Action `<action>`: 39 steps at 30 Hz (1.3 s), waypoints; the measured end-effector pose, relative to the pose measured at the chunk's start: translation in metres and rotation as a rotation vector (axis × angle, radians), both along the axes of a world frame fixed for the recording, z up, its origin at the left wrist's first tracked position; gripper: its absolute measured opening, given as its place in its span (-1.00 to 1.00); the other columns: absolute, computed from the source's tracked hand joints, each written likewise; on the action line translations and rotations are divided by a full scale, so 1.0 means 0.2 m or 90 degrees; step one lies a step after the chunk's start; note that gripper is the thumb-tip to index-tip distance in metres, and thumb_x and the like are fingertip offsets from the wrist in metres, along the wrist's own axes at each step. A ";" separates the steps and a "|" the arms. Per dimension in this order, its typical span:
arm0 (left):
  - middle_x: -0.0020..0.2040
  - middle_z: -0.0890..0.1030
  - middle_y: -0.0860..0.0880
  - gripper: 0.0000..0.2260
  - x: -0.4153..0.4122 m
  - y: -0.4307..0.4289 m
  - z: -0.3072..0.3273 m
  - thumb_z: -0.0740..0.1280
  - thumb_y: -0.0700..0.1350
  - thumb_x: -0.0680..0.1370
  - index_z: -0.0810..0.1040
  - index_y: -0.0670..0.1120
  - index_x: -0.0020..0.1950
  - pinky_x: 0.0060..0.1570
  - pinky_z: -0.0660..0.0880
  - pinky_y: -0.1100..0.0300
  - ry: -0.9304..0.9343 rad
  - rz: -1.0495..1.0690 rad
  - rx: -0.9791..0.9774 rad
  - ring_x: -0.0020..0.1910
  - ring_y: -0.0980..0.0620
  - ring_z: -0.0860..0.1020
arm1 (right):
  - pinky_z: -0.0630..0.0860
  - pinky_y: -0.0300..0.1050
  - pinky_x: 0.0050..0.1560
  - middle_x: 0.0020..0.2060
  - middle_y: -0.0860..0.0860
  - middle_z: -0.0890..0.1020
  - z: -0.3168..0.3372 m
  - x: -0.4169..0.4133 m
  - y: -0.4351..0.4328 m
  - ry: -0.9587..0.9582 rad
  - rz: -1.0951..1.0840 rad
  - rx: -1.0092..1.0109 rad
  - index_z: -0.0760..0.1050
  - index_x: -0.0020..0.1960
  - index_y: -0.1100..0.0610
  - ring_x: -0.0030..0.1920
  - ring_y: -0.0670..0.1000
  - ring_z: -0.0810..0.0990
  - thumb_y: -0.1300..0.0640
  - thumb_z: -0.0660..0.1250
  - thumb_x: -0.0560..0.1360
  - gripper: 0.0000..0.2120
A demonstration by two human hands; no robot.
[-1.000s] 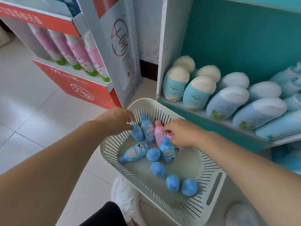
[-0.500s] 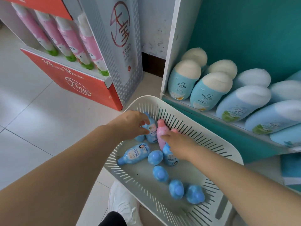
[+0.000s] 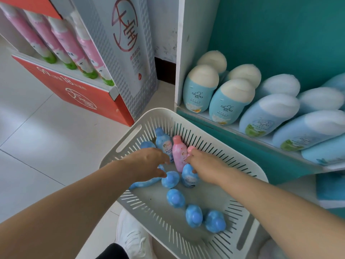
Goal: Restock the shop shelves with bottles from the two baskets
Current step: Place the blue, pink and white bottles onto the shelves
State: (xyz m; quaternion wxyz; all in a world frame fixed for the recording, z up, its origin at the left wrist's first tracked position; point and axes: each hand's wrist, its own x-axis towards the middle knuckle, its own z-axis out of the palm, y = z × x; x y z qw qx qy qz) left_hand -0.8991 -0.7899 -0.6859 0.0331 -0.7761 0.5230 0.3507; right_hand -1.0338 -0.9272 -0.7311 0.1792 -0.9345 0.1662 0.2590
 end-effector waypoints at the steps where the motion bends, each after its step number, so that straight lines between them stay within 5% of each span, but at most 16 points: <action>1: 0.25 0.48 0.09 -0.63 -0.01 -0.01 0.00 0.32 0.06 0.51 0.44 0.09 0.31 0.13 0.37 0.26 0.011 0.005 -0.002 0.19 0.07 0.47 | 0.34 -0.12 -0.09 0.14 0.15 0.42 0.03 0.01 -0.01 -0.004 0.004 -0.002 0.37 0.18 0.24 0.10 0.15 0.54 0.27 0.13 0.55 -0.78; 5: 0.30 0.45 0.06 -0.49 -0.06 -0.06 0.00 0.34 0.10 0.49 0.31 0.08 0.41 0.23 0.35 0.22 0.032 0.032 -0.005 0.22 0.05 0.45 | 0.43 -0.02 0.00 0.10 0.13 0.41 0.16 0.02 -0.05 -0.040 0.035 0.009 0.42 0.21 0.17 0.08 0.16 0.49 0.26 0.23 0.52 -0.74; 9: 0.27 0.44 -0.02 -0.35 -0.15 -0.13 0.02 0.37 0.13 0.45 0.19 0.00 0.45 0.12 0.31 0.26 0.058 0.099 -0.037 0.19 0.00 0.45 | 0.40 -0.07 0.15 0.11 0.04 0.44 0.32 0.05 -0.10 -0.121 -0.028 0.084 0.48 0.18 0.05 0.12 0.07 0.47 0.20 0.29 0.50 -0.74; 13: 0.07 0.50 -0.06 -0.30 -0.15 -0.19 0.07 0.46 0.10 0.37 0.23 -0.09 0.38 -0.01 0.36 0.23 0.056 0.200 -0.100 0.08 -0.05 0.50 | 0.33 -0.18 0.14 0.12 0.01 0.48 0.45 0.09 -0.14 -0.222 -0.062 0.130 0.51 0.18 0.04 0.14 0.00 0.45 0.16 0.31 0.48 -0.73; 17: -0.01 0.53 -0.04 -0.41 -0.04 -0.16 0.09 0.51 0.09 0.32 0.38 -0.08 0.24 -0.07 0.40 0.14 0.046 0.250 -0.161 -0.01 -0.07 0.51 | 0.28 -0.30 0.04 0.24 -0.03 0.48 0.47 0.12 -0.14 -0.303 -0.150 0.205 0.37 0.37 0.01 0.01 -0.13 0.41 0.08 0.40 0.45 -0.49; 23: -0.04 0.50 -0.03 -0.40 0.13 -0.03 0.06 0.53 0.08 0.30 0.39 -0.06 0.24 -0.09 0.37 0.16 -0.008 0.311 -0.174 -0.06 -0.07 0.49 | 0.41 -0.17 0.00 0.09 0.04 0.56 0.26 0.16 -0.05 -0.160 -0.134 0.195 0.44 0.26 0.14 -0.03 0.01 0.50 -0.04 0.42 0.43 -0.52; 26: -0.03 0.56 -0.04 -0.39 0.21 0.03 0.03 0.53 0.12 0.29 0.40 -0.03 0.24 -0.09 0.45 0.13 -0.010 0.327 -0.176 -0.06 -0.08 0.54 | 0.41 -0.14 0.19 0.30 0.06 0.42 0.10 0.14 0.04 -0.028 -0.072 0.182 0.36 0.38 0.08 0.18 0.09 0.47 -0.14 0.42 0.39 -0.36; 29: -0.02 0.55 -0.03 -0.40 0.25 0.06 0.02 0.52 0.12 0.29 0.40 -0.03 0.23 -0.10 0.45 0.12 0.002 0.343 -0.179 -0.08 -0.04 0.53 | 0.42 -0.02 0.20 0.24 0.07 0.47 -0.02 0.14 0.14 0.039 0.002 0.148 0.36 0.36 0.10 0.20 0.12 0.46 -0.14 0.42 0.37 -0.36; 33: -0.04 0.56 0.00 -0.44 0.26 0.09 0.00 0.52 0.12 0.29 0.41 -0.01 0.20 -0.10 0.50 0.12 0.028 0.342 -0.187 -0.10 -0.01 0.54 | 0.46 -0.02 0.04 0.12 0.04 0.47 -0.13 0.15 0.21 0.048 0.015 0.134 0.37 0.24 0.07 0.06 0.10 0.50 -0.11 0.43 0.34 -0.45; 39: -0.01 0.55 0.00 -0.43 0.28 0.12 0.00 0.51 0.12 0.30 0.38 0.02 0.22 -0.02 0.53 0.06 0.051 0.343 -0.179 -0.06 -0.01 0.54 | 0.44 -0.12 0.08 0.15 -0.04 0.53 -0.23 0.15 0.24 0.015 -0.101 0.195 0.34 0.34 -0.03 0.11 0.04 0.52 -0.02 0.40 0.35 -0.42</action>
